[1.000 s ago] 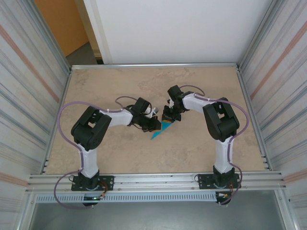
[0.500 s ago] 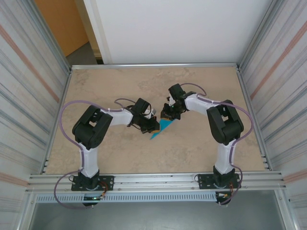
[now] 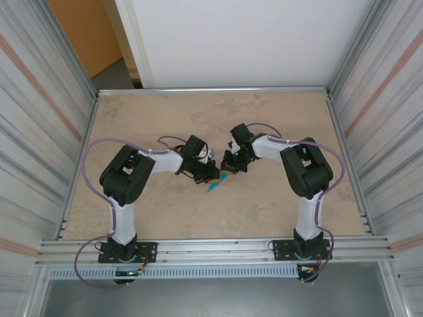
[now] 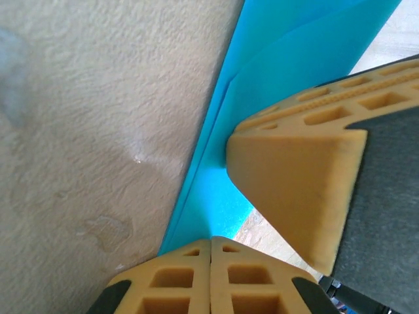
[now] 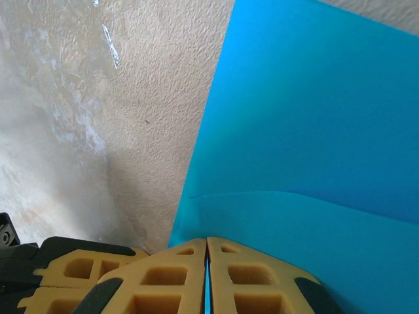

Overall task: Fold a paper plane with a square sheet of paper (pick it up from the middle)
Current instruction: Fold the wing for the fifth time at the center of the table.

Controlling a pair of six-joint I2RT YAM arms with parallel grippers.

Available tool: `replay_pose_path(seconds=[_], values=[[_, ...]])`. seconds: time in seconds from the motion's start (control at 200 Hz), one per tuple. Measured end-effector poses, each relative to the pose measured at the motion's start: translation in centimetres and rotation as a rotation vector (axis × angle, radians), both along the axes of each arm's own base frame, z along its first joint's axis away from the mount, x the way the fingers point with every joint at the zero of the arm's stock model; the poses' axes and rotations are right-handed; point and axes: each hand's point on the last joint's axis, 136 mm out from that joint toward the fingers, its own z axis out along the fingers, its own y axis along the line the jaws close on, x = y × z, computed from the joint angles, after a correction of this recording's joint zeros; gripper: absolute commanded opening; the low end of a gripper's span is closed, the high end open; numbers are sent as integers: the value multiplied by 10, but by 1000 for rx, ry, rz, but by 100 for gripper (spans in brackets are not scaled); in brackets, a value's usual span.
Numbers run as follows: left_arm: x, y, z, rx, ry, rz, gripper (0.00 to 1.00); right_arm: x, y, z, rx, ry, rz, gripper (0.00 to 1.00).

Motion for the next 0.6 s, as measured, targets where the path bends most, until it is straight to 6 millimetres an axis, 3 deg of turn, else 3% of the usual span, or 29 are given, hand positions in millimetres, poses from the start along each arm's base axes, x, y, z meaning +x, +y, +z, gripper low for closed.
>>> replay_pose_path(seconds=[0.356,0.601], values=[[-5,3,12,-21,-94,-83,12,-1,0,-2,18,21,1,8],[-7,-11,18,-30,-129,-136,10,-1,0,-3,32,37,-1,7]])
